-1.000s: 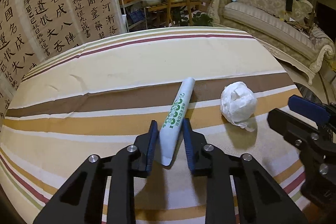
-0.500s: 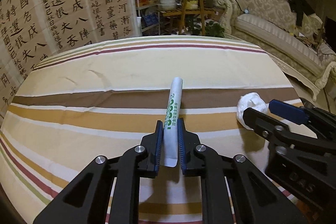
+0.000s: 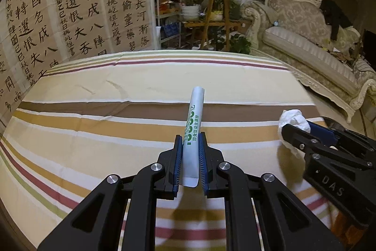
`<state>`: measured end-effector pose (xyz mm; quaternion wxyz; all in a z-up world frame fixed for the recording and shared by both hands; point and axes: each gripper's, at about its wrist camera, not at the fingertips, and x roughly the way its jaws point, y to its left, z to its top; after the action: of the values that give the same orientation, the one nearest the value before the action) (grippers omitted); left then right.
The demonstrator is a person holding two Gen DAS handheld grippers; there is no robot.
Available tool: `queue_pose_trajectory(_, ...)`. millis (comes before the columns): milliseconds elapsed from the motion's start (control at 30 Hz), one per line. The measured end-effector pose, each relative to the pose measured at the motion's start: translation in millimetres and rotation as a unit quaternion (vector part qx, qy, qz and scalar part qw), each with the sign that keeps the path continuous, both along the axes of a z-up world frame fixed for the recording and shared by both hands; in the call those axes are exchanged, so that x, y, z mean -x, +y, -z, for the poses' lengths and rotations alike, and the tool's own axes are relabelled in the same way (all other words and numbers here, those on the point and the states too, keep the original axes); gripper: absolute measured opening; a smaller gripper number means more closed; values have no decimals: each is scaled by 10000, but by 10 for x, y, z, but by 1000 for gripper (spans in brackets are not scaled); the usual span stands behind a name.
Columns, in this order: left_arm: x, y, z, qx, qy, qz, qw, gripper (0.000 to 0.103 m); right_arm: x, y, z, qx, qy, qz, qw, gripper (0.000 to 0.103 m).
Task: Collect trash
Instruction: 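Grasp the white green-print tube with the left tool while the right tool grasps the tissue ball, then carry the white tube and tissue ball over the bin and open both tools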
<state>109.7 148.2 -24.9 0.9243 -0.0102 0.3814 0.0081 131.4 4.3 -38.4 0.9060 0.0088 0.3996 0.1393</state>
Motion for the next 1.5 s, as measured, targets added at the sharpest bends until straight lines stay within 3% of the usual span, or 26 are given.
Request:
queue_pose_trajectory(433,313,-1009,-207,191,-329,1006,9942,15,605,-1146,-192,229,-506,1217,9910,33)
queue_pose_trajectory(867,207,-1935,-113,-29,-420,1748,9837,15,705,-2004,-46,288,-589,2124,9750,34)
queue_pose_trajectory(1067,130,-2168,-49,-139,-362,1880,9814,17,624,-2193,21,265,-602,2287,9713,46)
queue_pose_trajectory(1100,121,-2193,-43,-164,-368,1890,9811,19,627,-2205,25,257,-605,2307,9708,47)
queue_pose_trajectory(1233,162,-2239,-30,-195,-420,1849,9817,48,670,-2276,25,239,-624,2383,9689,49)
queue_pose_trajectory(1300,170,-2237,-38,-179,-433,1828,9820,51,703,-2304,11,252,-644,2442,9673,52)
queue_pose_trajectory(1367,188,-2229,-51,-191,-468,1781,9827,63,731,-2326,5,270,-656,2490,9659,56)
queue_pose_trajectory(1500,272,-2191,-115,-234,-629,1681,9835,74,810,-2342,-30,337,-705,2565,9634,62)
